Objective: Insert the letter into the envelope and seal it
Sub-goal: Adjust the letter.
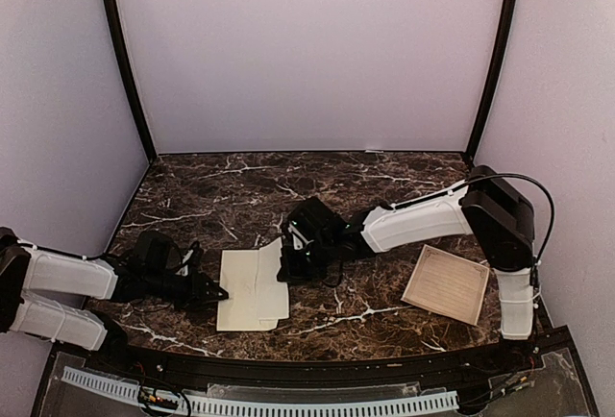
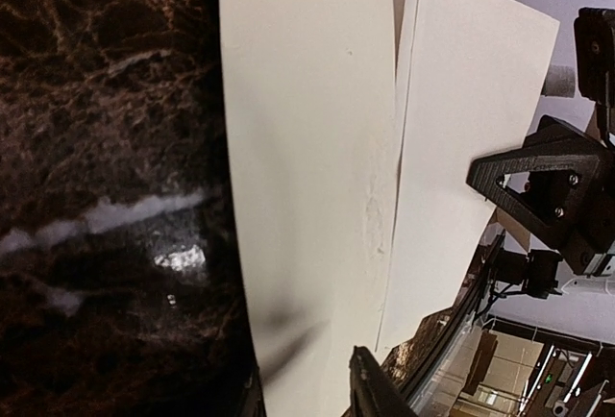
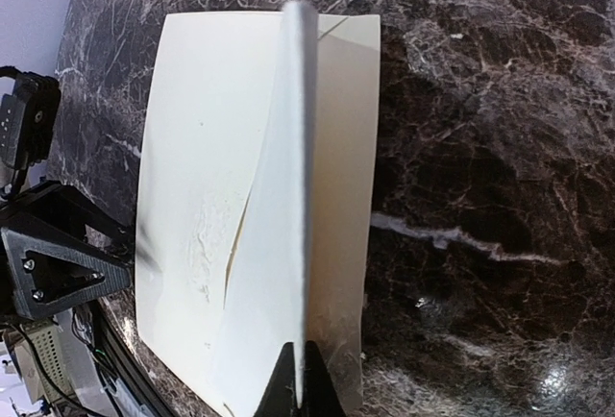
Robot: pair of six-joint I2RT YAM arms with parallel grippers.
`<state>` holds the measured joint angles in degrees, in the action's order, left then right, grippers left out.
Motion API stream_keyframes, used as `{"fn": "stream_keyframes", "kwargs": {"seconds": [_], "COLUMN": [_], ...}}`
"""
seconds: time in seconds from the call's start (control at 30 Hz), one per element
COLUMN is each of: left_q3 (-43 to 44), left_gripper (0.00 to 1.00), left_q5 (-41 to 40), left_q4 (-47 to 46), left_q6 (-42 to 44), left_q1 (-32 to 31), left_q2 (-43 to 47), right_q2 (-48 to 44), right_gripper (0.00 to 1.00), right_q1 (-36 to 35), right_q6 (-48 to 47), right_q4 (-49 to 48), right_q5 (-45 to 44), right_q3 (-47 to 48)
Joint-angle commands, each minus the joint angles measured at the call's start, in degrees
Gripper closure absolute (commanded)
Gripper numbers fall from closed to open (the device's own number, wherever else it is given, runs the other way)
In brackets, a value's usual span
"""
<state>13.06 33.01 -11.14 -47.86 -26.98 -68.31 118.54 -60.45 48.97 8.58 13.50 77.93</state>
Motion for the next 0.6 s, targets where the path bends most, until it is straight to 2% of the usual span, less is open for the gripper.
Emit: {"fn": "stream_keyframes", "kwargs": {"seconds": [0.0,0.57], "left_q3": [-1.3,-5.1], "left_gripper": [0.69,0.75], "left_q5": [1.0,1.4], "left_q4": [-1.6,-15.2], "left_q6": [-1.4,-10.0], "left_q1": [-0.8,-1.2], "left_q2": [-0.3,1.0], "right_q2": [0.6,0.6], "right_gripper": [1.00,1.00], "right_q1": [-0.6,-0.8], "right_q6": [1.3,2.7], "right_q4": [-3.3,-6.7], "right_q5": [-0.8,1.2], "right_q3": [1.4,-0.5]}}
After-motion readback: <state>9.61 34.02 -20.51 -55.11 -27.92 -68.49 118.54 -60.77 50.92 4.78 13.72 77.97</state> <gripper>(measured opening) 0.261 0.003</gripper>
